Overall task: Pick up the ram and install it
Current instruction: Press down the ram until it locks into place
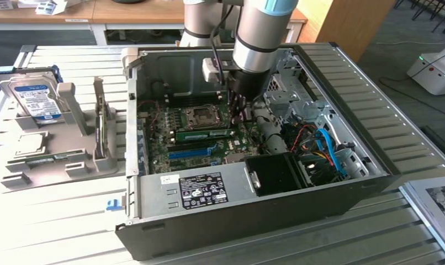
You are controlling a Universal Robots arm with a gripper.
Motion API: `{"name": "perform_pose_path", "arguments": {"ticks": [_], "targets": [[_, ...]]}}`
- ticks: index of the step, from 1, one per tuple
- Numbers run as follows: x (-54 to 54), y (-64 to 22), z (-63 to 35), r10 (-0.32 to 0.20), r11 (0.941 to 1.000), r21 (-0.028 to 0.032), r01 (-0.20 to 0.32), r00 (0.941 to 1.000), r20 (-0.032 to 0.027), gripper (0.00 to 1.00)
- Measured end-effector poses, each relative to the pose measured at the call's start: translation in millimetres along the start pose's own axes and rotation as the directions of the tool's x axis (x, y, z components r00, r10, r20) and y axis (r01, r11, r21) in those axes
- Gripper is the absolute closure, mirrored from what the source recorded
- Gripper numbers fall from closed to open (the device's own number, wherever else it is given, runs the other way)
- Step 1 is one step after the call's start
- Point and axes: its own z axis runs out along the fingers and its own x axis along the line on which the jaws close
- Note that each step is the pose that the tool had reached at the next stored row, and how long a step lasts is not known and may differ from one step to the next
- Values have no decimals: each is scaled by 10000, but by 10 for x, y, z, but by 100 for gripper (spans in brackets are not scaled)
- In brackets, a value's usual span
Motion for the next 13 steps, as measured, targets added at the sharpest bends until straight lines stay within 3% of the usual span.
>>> {"name": "perform_pose_path", "arguments": {"ticks": [6, 13], "targets": [[-1, 3, -62, 0, 10000, 0, 0, 10000, -10, 90], [-1, 10, -63, 1, 10000, 0, -1, 10000, -10, 90]]}}
